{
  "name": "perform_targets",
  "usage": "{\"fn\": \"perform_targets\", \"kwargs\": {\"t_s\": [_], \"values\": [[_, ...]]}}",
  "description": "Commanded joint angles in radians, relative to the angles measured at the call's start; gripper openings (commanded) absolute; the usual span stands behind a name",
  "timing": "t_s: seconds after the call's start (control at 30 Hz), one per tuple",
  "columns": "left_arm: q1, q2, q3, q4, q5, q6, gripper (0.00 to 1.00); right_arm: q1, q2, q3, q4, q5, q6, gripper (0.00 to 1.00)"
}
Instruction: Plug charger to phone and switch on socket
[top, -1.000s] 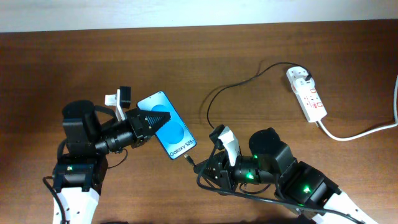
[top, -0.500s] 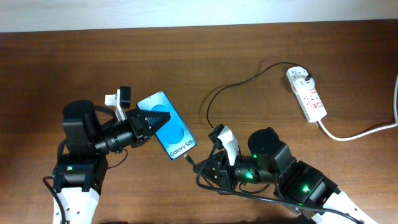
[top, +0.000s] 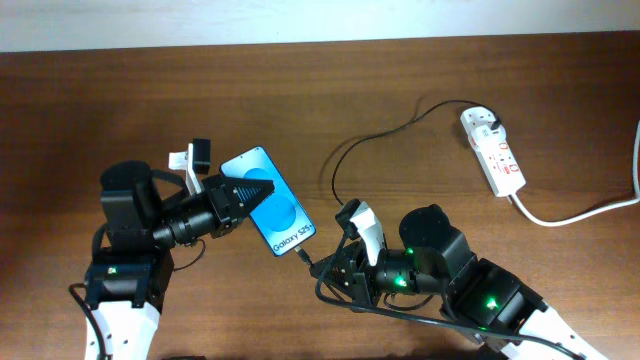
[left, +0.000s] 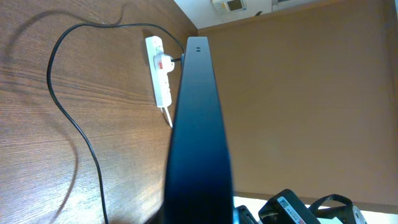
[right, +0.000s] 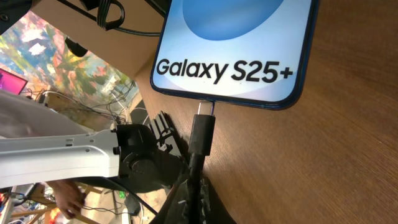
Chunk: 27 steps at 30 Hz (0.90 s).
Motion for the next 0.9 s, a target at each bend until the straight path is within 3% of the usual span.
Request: {"fn": "perform_targets", "kwargs": {"t_s": [0.0, 0.87], "values": [[0.002, -0.005, 0.014, 0.009, 0.012, 0.017, 0.0, -0.005, -0.004, 0.011, 0.006, 0.009, -0.006, 0.04], [0.002, -0.005, 0.014, 0.009, 0.019, 0.017, 0.0, -0.005, -0.033, 0.011, 0.016, 0.028, 0.012, 0.04]]}}
